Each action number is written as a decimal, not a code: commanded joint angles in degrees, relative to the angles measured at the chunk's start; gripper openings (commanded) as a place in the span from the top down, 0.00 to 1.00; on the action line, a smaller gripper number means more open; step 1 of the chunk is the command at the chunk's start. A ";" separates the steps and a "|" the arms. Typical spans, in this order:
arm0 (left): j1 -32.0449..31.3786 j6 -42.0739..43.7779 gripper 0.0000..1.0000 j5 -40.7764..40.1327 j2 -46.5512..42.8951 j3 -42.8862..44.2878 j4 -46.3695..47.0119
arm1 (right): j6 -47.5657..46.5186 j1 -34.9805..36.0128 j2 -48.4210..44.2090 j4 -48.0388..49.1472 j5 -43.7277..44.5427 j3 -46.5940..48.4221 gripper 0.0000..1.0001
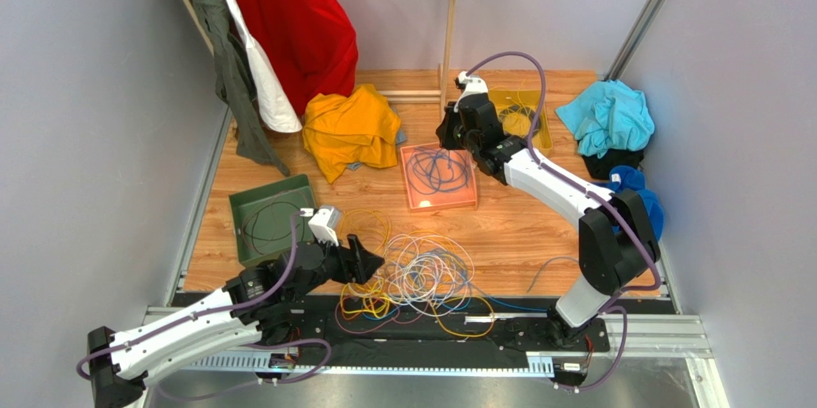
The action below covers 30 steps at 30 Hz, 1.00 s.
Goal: Untangle the cables
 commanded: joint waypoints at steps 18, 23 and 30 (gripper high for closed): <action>0.07 -1.37 0.17 0.92 1.21 -1.75 3.63 | -1.78 3.15 -4.48 3.37 2.24 -0.08 1.00; 0.07 -1.54 0.17 1.36 1.91 -1.93 4.59 | -1.08 3.85 -5.10 4.24 2.15 -2.62 1.00; 0.07 -1.63 0.17 1.63 2.53 -1.93 4.68 | 1.64 4.73 -6.41 7.23 1.89 -7.72 1.00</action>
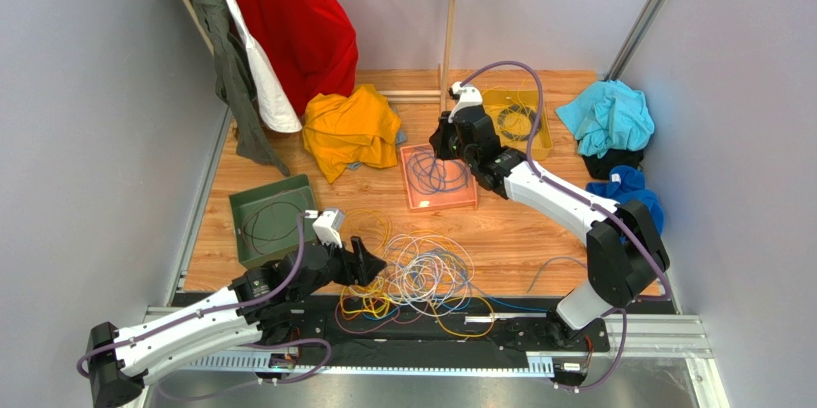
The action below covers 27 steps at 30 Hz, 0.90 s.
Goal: Untangle the cables
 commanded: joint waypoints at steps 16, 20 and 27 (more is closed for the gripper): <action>0.07 -0.45 0.17 1.02 1.09 -0.20 3.57 | 0.59 5.61 -3.75 4.03 4.42 -2.76 1.00; 0.07 -0.63 0.17 0.75 0.30 -0.46 2.87 | -1.42 5.52 -3.67 2.44 5.21 0.24 1.00; 0.07 -0.54 0.17 0.66 0.12 -0.47 3.22 | -1.60 5.61 -3.84 0.59 6.09 0.25 1.00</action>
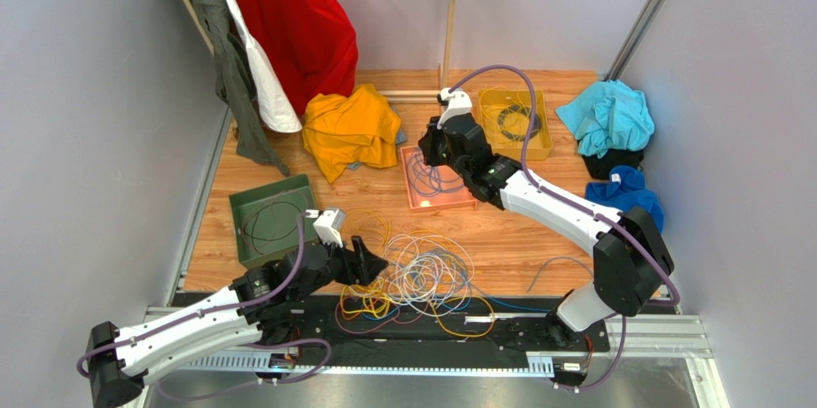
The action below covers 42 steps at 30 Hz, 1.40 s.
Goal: Untangle the cables
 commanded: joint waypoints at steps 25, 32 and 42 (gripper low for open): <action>0.15 0.08 0.17 -0.83 0.08 0.02 -0.02 | -0.31 -6.10 11.88 -2.69 4.74 0.00 0.74; 0.15 0.08 0.17 -0.48 0.26 -0.07 0.77 | -3.47 -5.92 11.25 -9.62 9.84 7.26 0.46; 0.07 0.34 0.17 0.14 2.98 1.42 1.04 | -8.22 -5.83 19.71 -25.47 16.18 21.45 0.43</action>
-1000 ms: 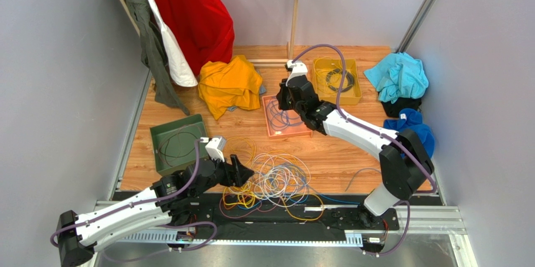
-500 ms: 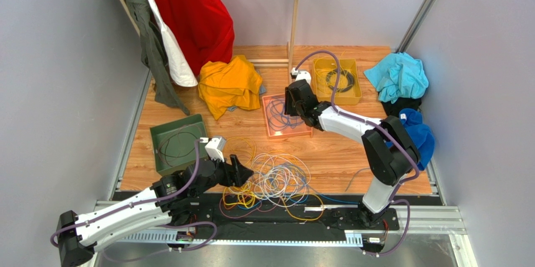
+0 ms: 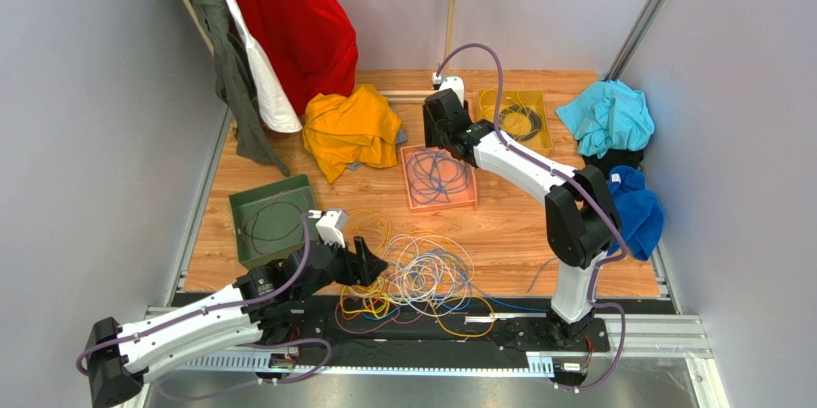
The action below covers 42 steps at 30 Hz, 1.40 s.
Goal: Untangle the cables
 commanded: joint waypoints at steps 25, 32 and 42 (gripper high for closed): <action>3.92 6.29 0.15 -18.21 5.09 17.52 -19.17 | 16.66 18.64 -63.26 16.69 -6.78 -57.86 0.55; 5.25 10.96 0.06 -15.66 1.94 20.87 -15.94 | 17.81 23.57 -74.89 12.48 -6.53 -65.63 0.53; 5.25 6.65 0.03 -8.64 10.19 17.71 -11.45 | 17.73 24.90 -83.06 4.74 -6.61 -67.04 0.52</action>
